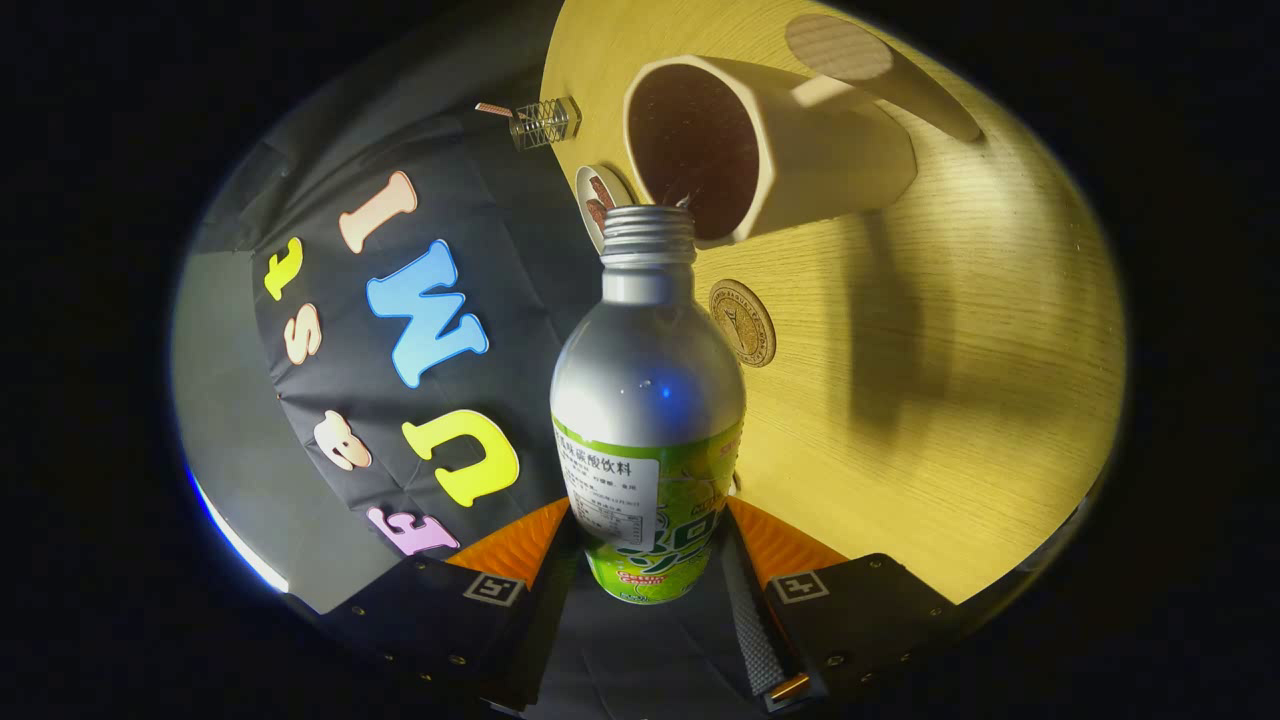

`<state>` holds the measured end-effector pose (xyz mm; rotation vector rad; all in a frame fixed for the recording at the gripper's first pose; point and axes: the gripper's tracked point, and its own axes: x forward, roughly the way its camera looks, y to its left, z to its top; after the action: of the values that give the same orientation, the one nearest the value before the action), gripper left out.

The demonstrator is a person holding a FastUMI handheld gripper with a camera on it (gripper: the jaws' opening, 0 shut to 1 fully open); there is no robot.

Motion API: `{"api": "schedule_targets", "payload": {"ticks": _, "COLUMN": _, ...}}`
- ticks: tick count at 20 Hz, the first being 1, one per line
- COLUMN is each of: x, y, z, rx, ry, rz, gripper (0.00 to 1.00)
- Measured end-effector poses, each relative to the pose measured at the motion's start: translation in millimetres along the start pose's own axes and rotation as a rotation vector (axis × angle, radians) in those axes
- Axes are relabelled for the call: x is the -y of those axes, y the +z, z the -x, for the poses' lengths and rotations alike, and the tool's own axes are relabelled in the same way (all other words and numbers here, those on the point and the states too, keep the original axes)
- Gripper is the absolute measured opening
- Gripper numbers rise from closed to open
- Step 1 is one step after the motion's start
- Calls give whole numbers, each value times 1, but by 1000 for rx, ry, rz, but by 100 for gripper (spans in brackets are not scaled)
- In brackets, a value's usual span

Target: Take the bottle from table, then pour the juice into the cup, finally place the bottle on the coaster

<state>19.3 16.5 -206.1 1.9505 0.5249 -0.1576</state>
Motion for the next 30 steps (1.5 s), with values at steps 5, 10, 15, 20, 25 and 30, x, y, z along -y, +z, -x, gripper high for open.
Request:
{"api": "schedule_targets", "payload": {"ticks": 5, "x": -5, "y": 1, "z": 1, "rx": 4, "ry": 10, "rz": -31, "gripper": 75}}
{"api": "schedule_targets", "payload": {"ticks": 10, "x": -12, "y": 3, "z": 4, "rx": 10, "ry": 27, "rz": -62, "gripper": 75}}
{"api": "schedule_targets", "payload": {"ticks": 15, "x": -16, "y": 3, "z": 5, "rx": 12, "ry": 36, "rz": -90, "gripper": 75}}
{"api": "schedule_targets", "payload": {"ticks": 20, "x": -23, "y": -2, "z": 6, "rx": 9, "ry": 50, "rz": -132, "gripper": 75}}
{"api": "schedule_targets", "payload": {"ticks": 25, "x": -26, "y": -4, "z": 7, "rx": 6, "ry": 58, "rz": -145, "gripper": 75}}
{"api": "schedule_targets", "payload": {"ticks": 30, "x": -26, "y": -4, "z": 7, "rx": 13, "ry": 60, "rz": -150, "gripper": 75}}
